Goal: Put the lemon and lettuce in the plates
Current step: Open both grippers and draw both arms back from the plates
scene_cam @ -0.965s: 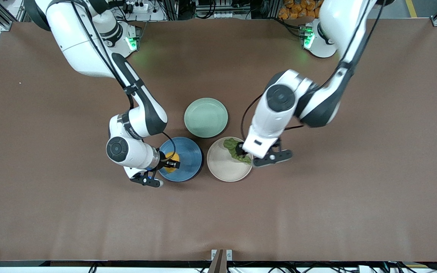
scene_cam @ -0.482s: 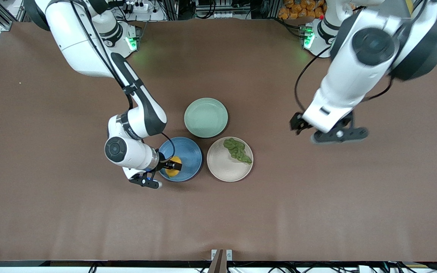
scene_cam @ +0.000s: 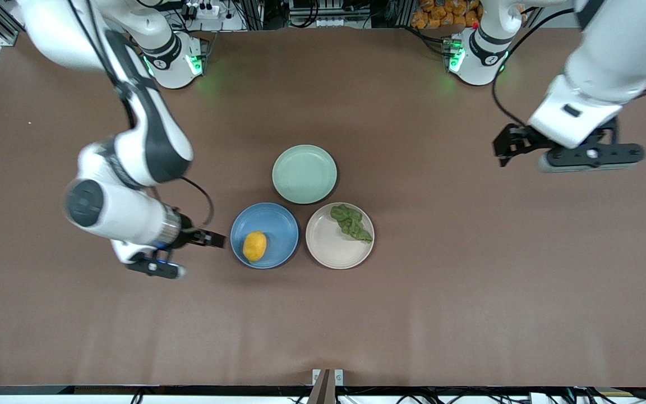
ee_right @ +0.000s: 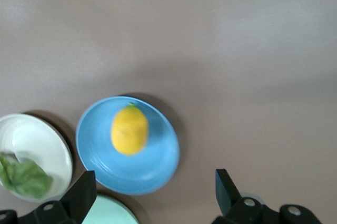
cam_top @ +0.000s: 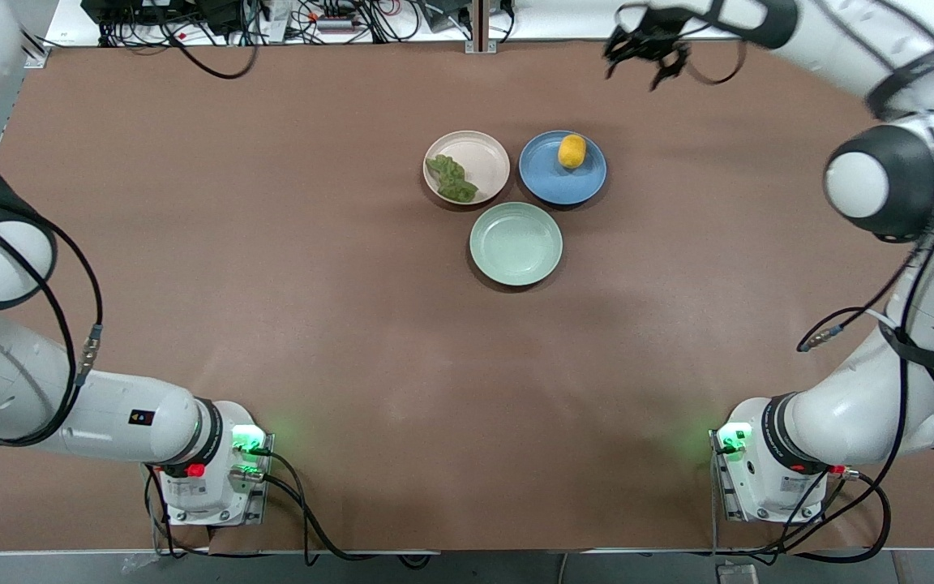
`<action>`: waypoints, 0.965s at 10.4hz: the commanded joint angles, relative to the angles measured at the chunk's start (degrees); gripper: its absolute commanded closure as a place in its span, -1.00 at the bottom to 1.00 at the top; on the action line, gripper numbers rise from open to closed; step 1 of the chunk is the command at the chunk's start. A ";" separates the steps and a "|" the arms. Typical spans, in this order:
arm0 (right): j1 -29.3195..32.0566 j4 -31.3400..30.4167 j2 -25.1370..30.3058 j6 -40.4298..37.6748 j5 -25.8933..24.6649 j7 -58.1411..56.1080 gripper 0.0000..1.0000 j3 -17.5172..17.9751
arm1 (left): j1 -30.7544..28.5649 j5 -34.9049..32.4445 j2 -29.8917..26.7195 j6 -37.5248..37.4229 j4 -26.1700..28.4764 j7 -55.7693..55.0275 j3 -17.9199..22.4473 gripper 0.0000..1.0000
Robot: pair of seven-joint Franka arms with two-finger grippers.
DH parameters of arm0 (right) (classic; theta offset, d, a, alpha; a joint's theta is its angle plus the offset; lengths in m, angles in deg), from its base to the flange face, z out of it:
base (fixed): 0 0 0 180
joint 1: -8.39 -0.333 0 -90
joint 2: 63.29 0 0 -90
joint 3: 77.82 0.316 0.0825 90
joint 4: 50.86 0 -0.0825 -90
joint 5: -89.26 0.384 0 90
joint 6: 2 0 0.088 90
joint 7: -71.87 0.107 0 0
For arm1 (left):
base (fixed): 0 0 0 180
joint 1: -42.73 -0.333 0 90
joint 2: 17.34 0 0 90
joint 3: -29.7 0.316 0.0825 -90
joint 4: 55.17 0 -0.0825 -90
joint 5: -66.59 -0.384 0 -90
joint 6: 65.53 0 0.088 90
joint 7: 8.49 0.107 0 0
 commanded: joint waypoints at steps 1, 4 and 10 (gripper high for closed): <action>4.60 -2.15 8.06 -7.98 -1.43 -6.41 -1.00 0.49 | -3.55 2.76 -2.68 -1.27 1.61 5.36 -0.28 -1.00; 6.19 -0.74 16.49 -17.58 -3.61 -6.69 -1.00 0.14 | -3.90 2.41 -4.52 -3.64 1.87 5.99 -0.02 -1.00; 12.78 -1.88 23.91 -23.57 -6.68 -20.31 -1.00 2.24 | -6.45 1.97 -6.11 -7.25 2.22 5.81 -0.02 -1.00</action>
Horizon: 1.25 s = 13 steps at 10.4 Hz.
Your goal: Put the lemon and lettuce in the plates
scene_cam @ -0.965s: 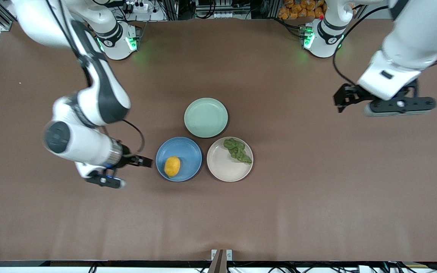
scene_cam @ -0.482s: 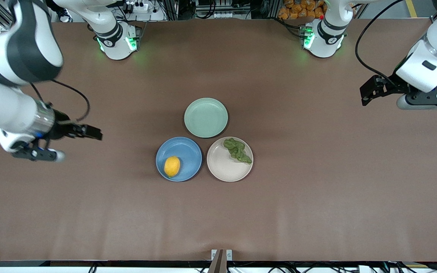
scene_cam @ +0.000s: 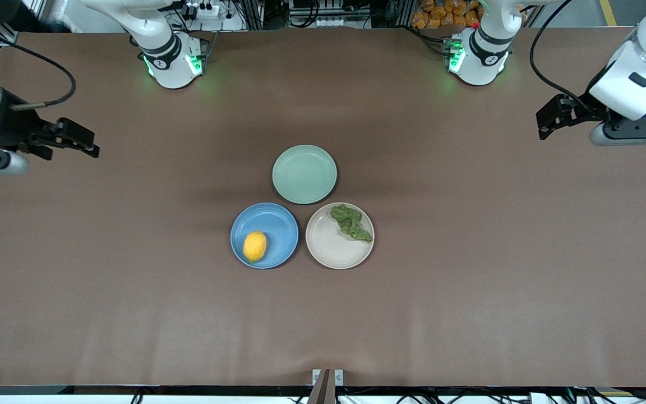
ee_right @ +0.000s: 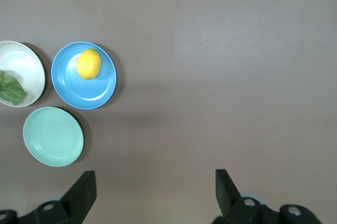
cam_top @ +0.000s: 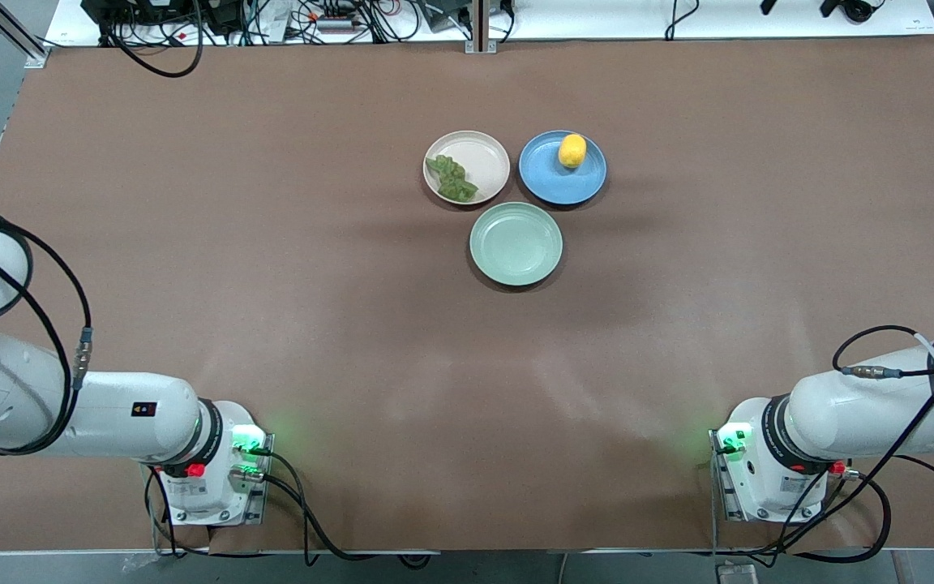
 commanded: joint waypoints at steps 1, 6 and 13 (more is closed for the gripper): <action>1.78 -2.16 1.26 0.19 -2.46 -1.92 -1.00 1.98 | -1.75 0.48 -1.71 0.17 1.75 1.22 -0.11 -1.00; 4.76 -5.41 2.84 2.13 -2.64 -1.92 -1.00 5.14 | 3.86 0.56 -1.98 0.35 2.01 2.54 8.04 -1.00; 4.68 -5.33 2.32 2.22 -2.63 -1.92 -1.00 4.96 | 3.88 0.39 -1.45 1.84 1.66 1.83 7.53 -1.00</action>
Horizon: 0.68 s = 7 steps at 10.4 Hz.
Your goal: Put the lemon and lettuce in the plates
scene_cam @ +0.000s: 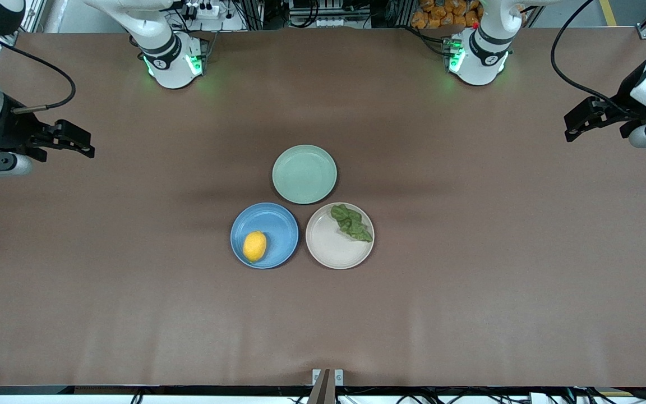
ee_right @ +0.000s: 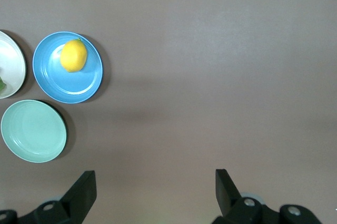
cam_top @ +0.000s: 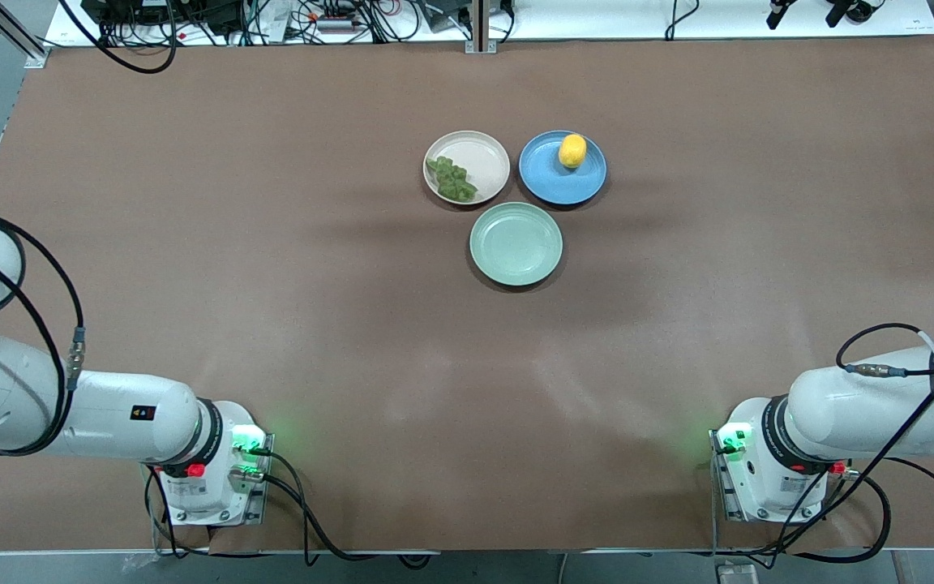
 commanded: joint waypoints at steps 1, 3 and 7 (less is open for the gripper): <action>1.29 -1.95 1.77 0.63 -0.61 -0.66 -1.00 1.14 | 0.37 0.39 -0.80 1.08 1.07 0.75 0.55 -1.00; 1.38 -2.31 2.12 0.63 -0.61 -0.66 -1.00 0.97 | 0.37 0.74 -0.62 1.08 1.41 0.66 0.12 -1.00; 1.29 -2.92 2.74 0.55 -0.69 -1.88 -1.00 0.70 | 0.11 1.35 -1.59 2.66 4.23 1.45 -0.15 -1.00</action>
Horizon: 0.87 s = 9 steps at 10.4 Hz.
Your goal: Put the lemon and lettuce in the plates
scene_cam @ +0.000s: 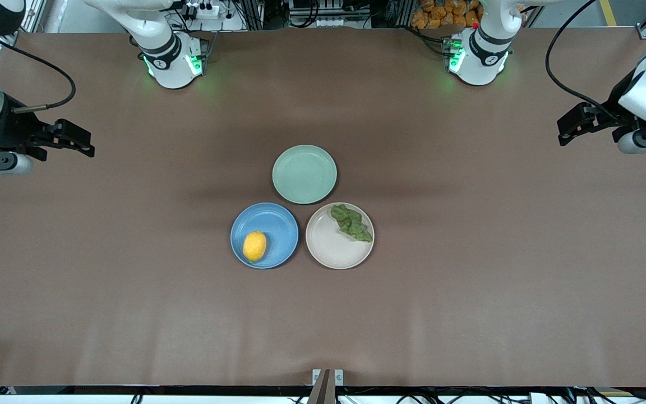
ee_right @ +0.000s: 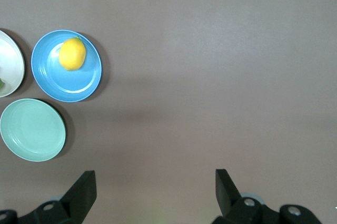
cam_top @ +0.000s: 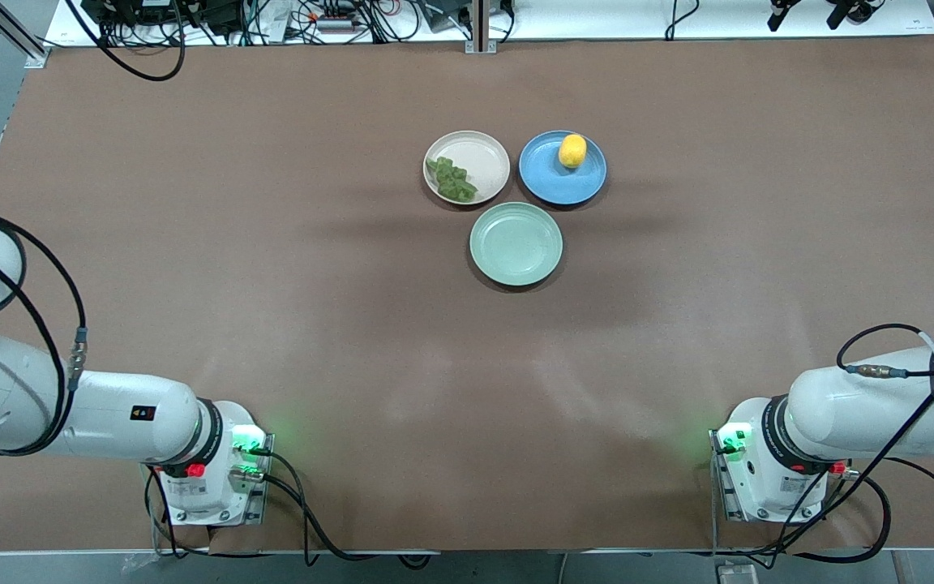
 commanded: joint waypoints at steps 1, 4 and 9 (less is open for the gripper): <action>1.08 -2.20 2.16 0.46 -0.67 -1.98 -1.00 0.54 | -0.05 1.78 -1.62 1.12 1.72 1.54 0.13 -1.00; 0.99 -2.11 2.08 0.46 -0.67 -1.89 -1.00 0.54 | -0.13 2.58 -1.62 1.03 1.54 1.97 -0.05 -1.00; 1.16 -1.50 1.46 0.46 -0.75 -1.98 -1.00 0.63 | -0.49 2.58 -1.53 0.77 0.40 4.26 0.04 -1.00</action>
